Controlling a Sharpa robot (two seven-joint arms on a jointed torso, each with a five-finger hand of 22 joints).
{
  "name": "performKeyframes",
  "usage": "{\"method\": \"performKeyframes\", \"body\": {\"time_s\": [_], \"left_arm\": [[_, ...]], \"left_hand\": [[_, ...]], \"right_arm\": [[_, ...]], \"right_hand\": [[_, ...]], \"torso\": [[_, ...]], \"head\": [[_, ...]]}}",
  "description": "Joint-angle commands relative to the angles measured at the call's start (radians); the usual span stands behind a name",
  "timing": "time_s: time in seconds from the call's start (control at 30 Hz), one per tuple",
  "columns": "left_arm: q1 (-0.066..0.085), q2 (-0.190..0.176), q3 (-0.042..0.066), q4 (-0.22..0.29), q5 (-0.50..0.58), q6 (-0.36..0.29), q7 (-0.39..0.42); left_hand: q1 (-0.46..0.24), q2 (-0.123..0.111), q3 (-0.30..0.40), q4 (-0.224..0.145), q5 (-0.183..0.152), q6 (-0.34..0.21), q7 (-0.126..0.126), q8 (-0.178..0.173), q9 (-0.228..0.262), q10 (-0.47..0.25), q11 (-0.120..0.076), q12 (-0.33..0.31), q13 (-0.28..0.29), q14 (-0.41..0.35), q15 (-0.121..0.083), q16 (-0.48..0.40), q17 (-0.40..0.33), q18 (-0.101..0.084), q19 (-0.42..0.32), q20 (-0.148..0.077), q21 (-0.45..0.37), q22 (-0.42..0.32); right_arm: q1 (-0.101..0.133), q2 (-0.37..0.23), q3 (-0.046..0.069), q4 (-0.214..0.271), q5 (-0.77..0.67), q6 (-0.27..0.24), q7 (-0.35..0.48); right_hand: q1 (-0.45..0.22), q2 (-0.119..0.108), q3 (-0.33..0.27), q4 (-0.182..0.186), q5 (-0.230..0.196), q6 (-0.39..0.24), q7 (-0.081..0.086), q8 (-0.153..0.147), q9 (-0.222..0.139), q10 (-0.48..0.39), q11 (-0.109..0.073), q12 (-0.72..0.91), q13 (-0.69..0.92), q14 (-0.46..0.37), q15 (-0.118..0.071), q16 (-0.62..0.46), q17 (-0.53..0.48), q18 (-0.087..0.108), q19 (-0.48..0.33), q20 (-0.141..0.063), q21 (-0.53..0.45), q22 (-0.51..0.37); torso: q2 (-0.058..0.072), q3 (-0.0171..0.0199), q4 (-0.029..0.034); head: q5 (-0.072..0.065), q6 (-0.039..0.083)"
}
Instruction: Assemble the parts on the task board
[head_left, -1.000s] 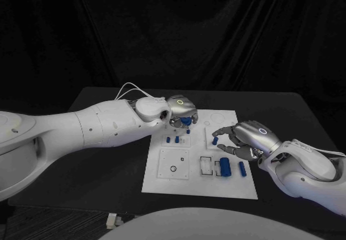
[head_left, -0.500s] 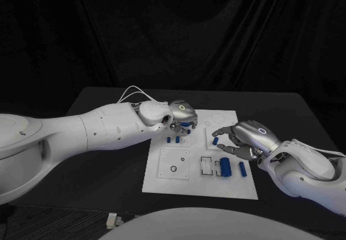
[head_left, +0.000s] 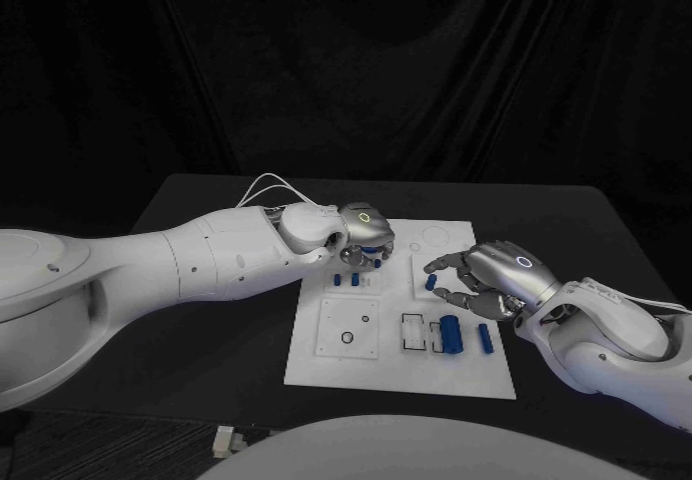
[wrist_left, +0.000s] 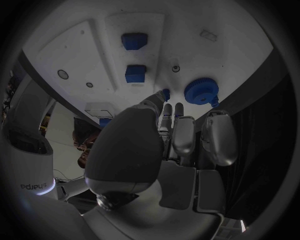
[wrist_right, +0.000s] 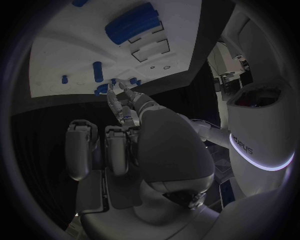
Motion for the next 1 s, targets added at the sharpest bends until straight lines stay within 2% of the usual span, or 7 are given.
{"method": "performKeyframes", "body": {"time_s": [0.03, 0.1, 0.8, 1.0], "left_arm": [[-0.003, 0.006, 0.001, -0.006, -0.007, 0.011, 0.004], [-0.003, 0.008, 0.001, -0.01, -0.007, 0.012, 0.005], [-0.011, 0.037, 0.001, -0.049, -0.004, 0.013, 0.015], [-0.014, 0.042, 0.001, -0.057, -0.003, 0.019, 0.016]], "left_hand": [[0.002, 0.01, 0.013, -0.002, 0.013, 0.01, 0.003, -0.004, -0.003, 0.011, 0.002, -0.002, -0.004, 0.005, 0.006, 0.014, 0.012, -0.008, 0.008, 0.0, 0.013, 0.174], [-0.005, 0.008, 0.024, -0.006, 0.014, 0.019, 0.008, -0.001, -0.006, 0.024, 0.002, -0.006, -0.01, 0.04, 0.005, 0.069, 0.099, -0.006, 0.007, -0.001, 0.008, 0.172], [-0.021, 0.006, 0.039, -0.014, -0.011, 0.035, 0.01, 0.006, -0.009, 0.049, -0.007, -0.015, -0.021, 0.038, -0.001, 0.071, 0.092, -0.004, 0.001, -0.003, -0.005, 0.169], [-0.025, 0.011, 0.046, -0.02, -0.017, 0.059, 0.009, 0.019, -0.007, 0.063, -0.015, -0.017, -0.025, 0.033, -0.005, 0.065, 0.081, -0.003, -0.001, -0.005, -0.009, 0.168]], "right_arm": [[-0.003, -0.001, 0.0, 0.0, 0.001, 0.001, -0.008], [-0.003, -0.001, 0.0, 0.0, 0.001, 0.002, -0.008], [-0.003, -0.001, 0.0, -0.001, 0.001, 0.008, -0.013], [-0.003, 0.0, 0.0, -0.002, 0.001, 0.008, -0.014]], "right_hand": [[0.002, -0.002, 0.006, 0.0, 0.004, 0.006, -0.001, 0.005, -0.002, 0.041, 0.008, -0.004, 0.151, 0.095, 0.009, -0.006, 0.217, 0.018, 0.037, 0.006, -0.004, 0.218], [0.002, -0.002, 0.006, 0.0, 0.004, 0.006, -0.001, 0.005, -0.002, 0.041, 0.008, -0.004, 0.151, 0.095, 0.009, -0.006, 0.217, 0.018, 0.037, 0.006, -0.004, 0.218], [0.001, -0.001, 0.007, 0.002, 0.006, 0.007, -0.001, 0.005, -0.002, 0.04, 0.009, -0.006, 0.149, 0.094, 0.01, -0.008, 0.213, 0.019, 0.036, 0.007, -0.006, 0.217], [0.001, -0.001, 0.007, 0.002, 0.007, 0.007, -0.001, 0.005, -0.003, 0.039, 0.009, -0.007, 0.147, 0.094, 0.01, -0.008, 0.213, 0.019, 0.036, 0.007, -0.008, 0.217]], "torso": [[0.0, 0.0, -0.0004], [0.0, 0.0001, -0.0004], [0.0, -0.0002, -0.0002], [0.001, -0.0001, -0.0008]], "head": [[0.001, 0.0], [0.001, 0.0], [-0.003, 0.0], [-0.002, 0.0]]}}
